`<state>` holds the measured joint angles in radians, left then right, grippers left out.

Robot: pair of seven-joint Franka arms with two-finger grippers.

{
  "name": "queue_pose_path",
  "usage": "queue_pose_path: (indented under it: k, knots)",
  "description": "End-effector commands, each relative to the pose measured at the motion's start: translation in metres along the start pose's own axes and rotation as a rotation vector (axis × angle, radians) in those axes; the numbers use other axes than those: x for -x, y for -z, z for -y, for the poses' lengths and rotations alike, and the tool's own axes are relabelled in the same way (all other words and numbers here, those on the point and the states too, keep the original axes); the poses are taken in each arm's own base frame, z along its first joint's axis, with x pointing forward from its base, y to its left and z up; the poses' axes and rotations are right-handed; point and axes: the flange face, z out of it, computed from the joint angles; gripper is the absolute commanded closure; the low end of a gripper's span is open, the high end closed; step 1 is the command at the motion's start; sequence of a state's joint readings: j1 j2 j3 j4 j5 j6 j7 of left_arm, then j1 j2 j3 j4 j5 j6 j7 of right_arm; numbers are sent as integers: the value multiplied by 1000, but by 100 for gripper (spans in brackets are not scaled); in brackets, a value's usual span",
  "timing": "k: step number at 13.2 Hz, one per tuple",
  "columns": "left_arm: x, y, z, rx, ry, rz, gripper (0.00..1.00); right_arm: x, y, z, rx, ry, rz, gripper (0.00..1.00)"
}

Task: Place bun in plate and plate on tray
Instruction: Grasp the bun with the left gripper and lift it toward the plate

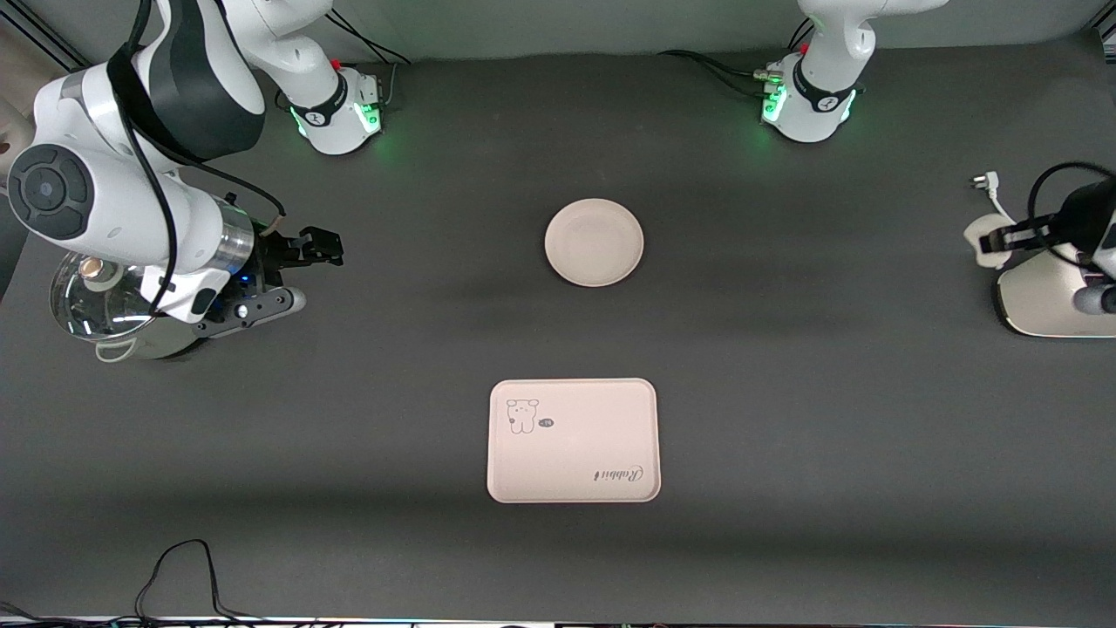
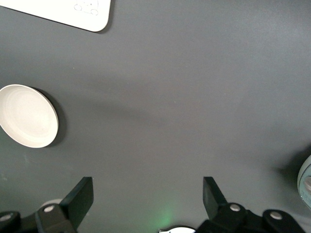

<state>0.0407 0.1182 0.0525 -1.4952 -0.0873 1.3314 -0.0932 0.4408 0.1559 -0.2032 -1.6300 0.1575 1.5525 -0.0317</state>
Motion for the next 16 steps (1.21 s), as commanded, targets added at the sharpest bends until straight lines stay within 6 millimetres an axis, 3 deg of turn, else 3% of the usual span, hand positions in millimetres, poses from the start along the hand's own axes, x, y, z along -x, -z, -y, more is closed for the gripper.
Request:
queue_pose_path:
  k: [1,2,4,11,14,15,16]
  knots:
    - [3,7,-4,-11,1,9,87,-4,2,-1,-6,22,9,0]
    - [5,5,-11,-14,2,11,87,-5,1,0,-9,24,10,0]
    - [11,2,-48,-30,39,9,87,-6,1,1,-11,23,4,0]
    - [52,-59,-233,-77,154,-30,87,-9,-3,4,-10,24,8,0]
    - [77,-109,-293,-96,160,-51,84,-10,-5,5,-12,15,8,0]
    - [83,-130,-307,-92,168,-68,84,-13,-5,14,-30,23,-13,0]
    - [88,-154,-320,-89,179,-81,84,-16,-10,37,-73,46,-22,0]
